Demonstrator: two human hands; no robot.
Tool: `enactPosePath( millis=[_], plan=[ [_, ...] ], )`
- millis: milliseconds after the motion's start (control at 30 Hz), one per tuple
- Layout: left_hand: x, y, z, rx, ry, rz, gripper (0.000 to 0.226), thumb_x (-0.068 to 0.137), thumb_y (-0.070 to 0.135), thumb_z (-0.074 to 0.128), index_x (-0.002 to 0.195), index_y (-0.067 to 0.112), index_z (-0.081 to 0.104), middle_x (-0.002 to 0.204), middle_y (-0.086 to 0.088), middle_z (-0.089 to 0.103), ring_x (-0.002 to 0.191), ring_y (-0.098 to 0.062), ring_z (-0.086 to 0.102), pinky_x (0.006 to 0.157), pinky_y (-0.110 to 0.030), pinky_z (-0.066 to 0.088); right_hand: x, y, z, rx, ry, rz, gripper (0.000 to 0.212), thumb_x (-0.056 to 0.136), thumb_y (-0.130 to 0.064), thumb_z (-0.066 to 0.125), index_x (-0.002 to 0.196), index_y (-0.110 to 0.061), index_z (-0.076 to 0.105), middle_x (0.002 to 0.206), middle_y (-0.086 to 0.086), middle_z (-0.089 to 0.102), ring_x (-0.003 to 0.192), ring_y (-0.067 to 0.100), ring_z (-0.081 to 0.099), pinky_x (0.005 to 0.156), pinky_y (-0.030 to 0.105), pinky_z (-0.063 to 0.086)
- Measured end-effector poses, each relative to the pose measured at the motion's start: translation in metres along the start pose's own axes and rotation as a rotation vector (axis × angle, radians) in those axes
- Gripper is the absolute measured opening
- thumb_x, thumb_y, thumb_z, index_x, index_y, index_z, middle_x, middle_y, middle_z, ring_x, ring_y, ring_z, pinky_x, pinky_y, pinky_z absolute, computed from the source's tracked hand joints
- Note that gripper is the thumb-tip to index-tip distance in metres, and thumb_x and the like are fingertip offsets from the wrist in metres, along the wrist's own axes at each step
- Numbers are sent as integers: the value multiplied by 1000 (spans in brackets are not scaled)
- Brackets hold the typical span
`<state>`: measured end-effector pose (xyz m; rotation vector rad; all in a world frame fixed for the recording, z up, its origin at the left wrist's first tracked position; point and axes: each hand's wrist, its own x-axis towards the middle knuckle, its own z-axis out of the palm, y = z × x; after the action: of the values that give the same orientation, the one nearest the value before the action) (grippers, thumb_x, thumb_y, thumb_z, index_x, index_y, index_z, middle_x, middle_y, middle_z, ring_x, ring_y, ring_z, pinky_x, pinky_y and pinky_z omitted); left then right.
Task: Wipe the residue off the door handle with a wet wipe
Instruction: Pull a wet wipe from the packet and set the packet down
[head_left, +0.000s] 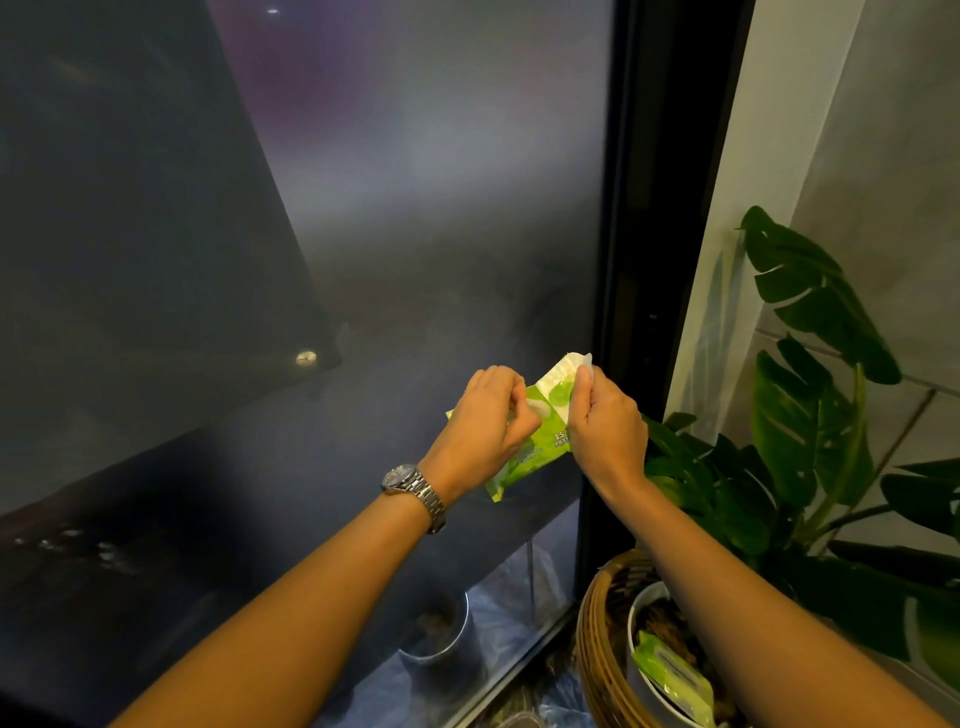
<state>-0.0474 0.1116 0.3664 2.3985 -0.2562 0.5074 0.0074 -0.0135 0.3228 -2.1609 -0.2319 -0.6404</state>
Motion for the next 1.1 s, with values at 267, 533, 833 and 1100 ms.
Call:
enactPosePath(
  millis=[267, 533, 833, 1100],
  plan=[
    [4, -1, -11, -295, 240, -128, 26, 93, 10, 39, 74, 28, 37, 93, -1, 57, 77, -10, 52, 60, -11, 41, 1, 21, -4, 13, 27, 155, 39, 103, -31, 26, 67, -19, 37, 63, -3, 45, 64, 22, 49, 58, 32, 33],
    [20, 13, -11, -550, 507, -267, 18, 90, 21, 36, 73, 29, 36, 82, -8, 48, 74, -21, 46, 71, -46, 47, -1, 21, -2, -36, -5, 100, 36, 102, -30, 27, 79, -10, 47, 74, 7, 56, 69, 27, 55, 59, 33, 35],
    [25, -12, -17, -197, 166, -374, 28, 92, 28, 47, 65, 18, 44, 60, 6, 42, 58, -9, 38, 52, -23, 33, -5, 36, -9, -20, 90, 167, 43, 103, -30, 26, 87, -2, 54, 74, 14, 59, 70, 32, 58, 58, 32, 36],
    [-3, -22, 6, -370, -332, -650, 50, 87, 61, 34, 98, 18, 55, 90, 2, 56, 82, -13, 52, 72, -27, 40, 2, 30, -13, 143, 178, 222, 40, 103, -30, 26, 76, -12, 50, 57, -4, 45, 55, 18, 48, 46, 26, 30]
  ],
)
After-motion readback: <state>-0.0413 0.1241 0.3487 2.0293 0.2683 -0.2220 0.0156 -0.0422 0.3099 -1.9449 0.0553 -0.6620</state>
